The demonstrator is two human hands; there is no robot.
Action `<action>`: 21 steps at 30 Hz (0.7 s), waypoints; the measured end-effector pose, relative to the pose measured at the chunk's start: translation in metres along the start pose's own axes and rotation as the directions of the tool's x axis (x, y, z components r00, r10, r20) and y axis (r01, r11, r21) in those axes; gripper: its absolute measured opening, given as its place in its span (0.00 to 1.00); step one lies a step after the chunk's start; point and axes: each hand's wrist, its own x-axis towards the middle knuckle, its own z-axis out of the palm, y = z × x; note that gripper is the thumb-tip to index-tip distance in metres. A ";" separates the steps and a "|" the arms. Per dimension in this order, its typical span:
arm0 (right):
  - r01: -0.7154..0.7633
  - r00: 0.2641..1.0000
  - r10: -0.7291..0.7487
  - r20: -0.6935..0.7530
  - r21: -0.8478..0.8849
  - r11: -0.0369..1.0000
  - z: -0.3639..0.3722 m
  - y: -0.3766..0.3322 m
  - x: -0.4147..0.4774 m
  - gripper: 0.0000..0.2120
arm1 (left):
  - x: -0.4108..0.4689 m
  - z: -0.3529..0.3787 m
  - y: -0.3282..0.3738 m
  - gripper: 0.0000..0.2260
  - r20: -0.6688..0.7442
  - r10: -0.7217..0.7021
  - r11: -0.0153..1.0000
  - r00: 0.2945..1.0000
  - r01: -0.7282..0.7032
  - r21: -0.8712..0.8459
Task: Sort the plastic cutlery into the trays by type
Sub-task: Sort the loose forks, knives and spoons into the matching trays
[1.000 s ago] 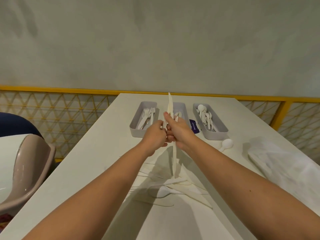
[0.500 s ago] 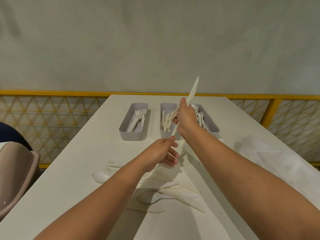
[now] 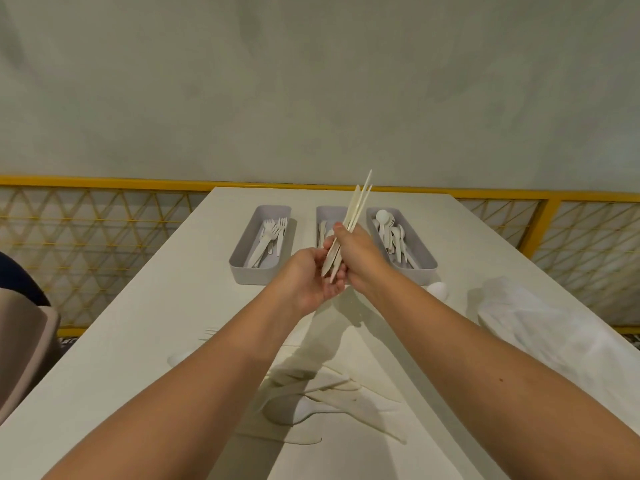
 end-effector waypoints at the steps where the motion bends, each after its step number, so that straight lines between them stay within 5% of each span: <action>1: -0.008 1.000 0.008 0.000 -0.014 1.000 -0.003 -0.002 0.004 0.10 | 0.004 0.000 0.001 0.13 -0.019 0.023 0.989 1.000 -0.020 0.147; 3: -0.042 0.999 0.042 -0.007 0.020 0.999 -0.011 -0.007 0.013 0.08 | 0.014 -0.004 0.006 0.10 -0.075 0.133 0.864 0.988 -0.078 0.498; 6: -0.168 0.986 0.168 -0.003 -0.005 0.986 -0.023 -0.012 0.026 0.11 | 0.031 -0.013 0.013 0.09 -0.076 0.387 0.496 0.919 -0.138 0.857; 9: -0.260 0.964 0.264 0.003 -0.167 0.951 -0.029 -0.011 0.038 0.13 | 0.045 -0.022 0.016 0.17 0.100 0.448 0.097 0.888 -0.160 0.982; 11: -0.290 0.953 0.303 0.013 -0.251 0.923 -0.027 -0.011 0.047 0.14 | 0.052 -0.026 0.012 0.22 0.187 0.356 -0.059 0.916 -0.177 0.982; 15: -0.275 0.952 0.307 0.017 -0.397 0.876 -0.018 -0.014 0.060 0.14 | 0.064 -0.035 0.003 0.27 0.181 0.197 -0.160 0.964 -0.150 0.976; 21: -0.165 0.980 0.197 -0.006 -0.570 0.805 -0.002 -0.009 0.073 0.14 | 0.072 -0.047 -0.003 0.27 0.205 0.174 -0.212 0.963 -0.167 0.963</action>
